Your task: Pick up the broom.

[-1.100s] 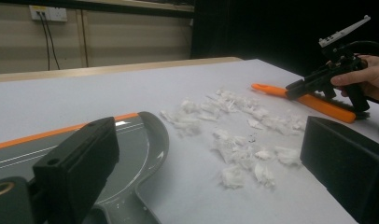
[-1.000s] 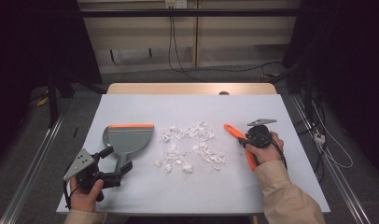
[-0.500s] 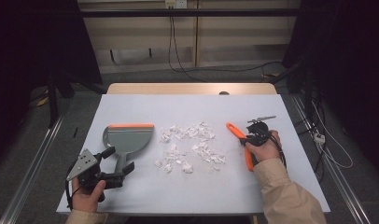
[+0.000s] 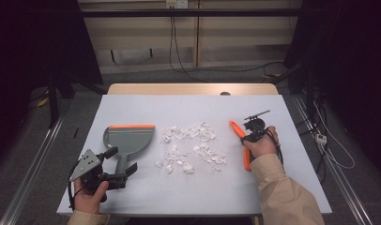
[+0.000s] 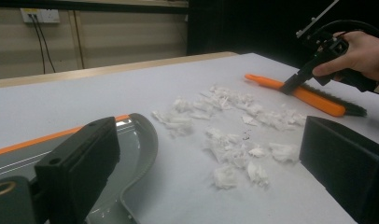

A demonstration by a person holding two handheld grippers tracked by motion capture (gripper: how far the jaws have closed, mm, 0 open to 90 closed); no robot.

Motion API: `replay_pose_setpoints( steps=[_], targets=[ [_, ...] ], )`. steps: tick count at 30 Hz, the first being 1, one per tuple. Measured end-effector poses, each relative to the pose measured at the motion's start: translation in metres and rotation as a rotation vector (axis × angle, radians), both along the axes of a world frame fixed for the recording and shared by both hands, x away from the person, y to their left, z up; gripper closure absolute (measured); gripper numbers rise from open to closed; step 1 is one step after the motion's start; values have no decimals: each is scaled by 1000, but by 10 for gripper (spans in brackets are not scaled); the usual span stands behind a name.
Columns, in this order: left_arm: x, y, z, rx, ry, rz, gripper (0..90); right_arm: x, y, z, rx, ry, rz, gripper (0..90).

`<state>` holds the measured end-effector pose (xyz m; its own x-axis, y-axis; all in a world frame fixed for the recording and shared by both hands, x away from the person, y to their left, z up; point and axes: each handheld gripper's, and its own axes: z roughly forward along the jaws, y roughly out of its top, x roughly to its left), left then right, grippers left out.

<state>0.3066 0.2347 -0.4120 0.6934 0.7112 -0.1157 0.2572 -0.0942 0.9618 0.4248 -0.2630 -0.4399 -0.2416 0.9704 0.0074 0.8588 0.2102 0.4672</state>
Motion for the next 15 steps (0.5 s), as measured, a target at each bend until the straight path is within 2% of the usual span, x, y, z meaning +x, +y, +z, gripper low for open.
replay_pose_setpoints(
  steps=[2,3,4,5,7,12,14,15],
  targets=[
    [0,0,0,-1,1,1,46,0,1,0,-6,-3,2,704],
    [0,0,0,-2,0,2,46,-1,-3,0,20,-10,2,705],
    [0,0,0,-3,0,4,46,-1,-3,0,20,-10,2,705],
    [0,-1,0,-2,-1,4,46,-2,-1,0,-3,-23,11,706],
    [-1,-1,1,-6,-2,10,46,-3,0,0,-5,-29,14,706],
    [-1,-1,4,-6,-11,18,46,-4,-4,0,23,-60,24,706],
    [-2,-3,5,-5,-15,15,46,-7,-11,3,68,-99,19,707],
    [-2,-5,6,-5,-19,22,46,-7,-11,3,68,-99,19,707]
  ],
)
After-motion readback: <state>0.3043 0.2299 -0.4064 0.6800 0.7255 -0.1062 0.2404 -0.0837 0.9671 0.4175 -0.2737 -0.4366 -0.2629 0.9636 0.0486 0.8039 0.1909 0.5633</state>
